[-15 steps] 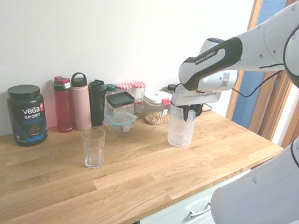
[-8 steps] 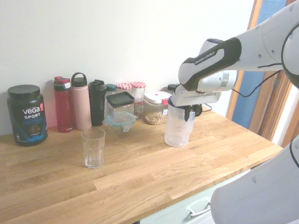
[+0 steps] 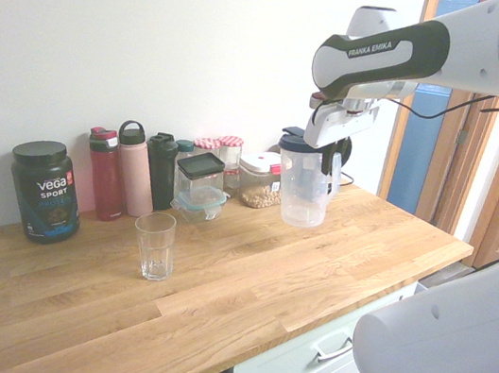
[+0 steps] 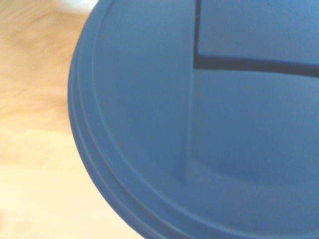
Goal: Pour me some water
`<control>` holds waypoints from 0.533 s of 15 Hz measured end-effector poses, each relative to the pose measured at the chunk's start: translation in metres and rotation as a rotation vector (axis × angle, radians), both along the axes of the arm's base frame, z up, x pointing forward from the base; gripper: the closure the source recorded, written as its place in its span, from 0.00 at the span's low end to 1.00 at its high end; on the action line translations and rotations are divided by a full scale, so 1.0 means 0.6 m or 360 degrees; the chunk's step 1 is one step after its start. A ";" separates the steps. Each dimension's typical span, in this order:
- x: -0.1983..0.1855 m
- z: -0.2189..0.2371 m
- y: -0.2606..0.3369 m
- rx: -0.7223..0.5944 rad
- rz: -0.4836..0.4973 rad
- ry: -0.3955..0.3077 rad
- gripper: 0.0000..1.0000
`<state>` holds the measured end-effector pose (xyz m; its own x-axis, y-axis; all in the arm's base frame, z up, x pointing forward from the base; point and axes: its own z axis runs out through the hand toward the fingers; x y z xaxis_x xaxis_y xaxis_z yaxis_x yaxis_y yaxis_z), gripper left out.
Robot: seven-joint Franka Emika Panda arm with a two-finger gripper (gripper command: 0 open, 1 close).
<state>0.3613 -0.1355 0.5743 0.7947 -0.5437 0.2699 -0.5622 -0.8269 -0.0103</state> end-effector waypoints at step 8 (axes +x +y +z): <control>0.083 0.003 0.270 -0.0365 0.0660 0.0291 1.00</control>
<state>0.4111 0.0262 0.5760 0.9766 -0.1153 0.1813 -0.1615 -0.9504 0.2658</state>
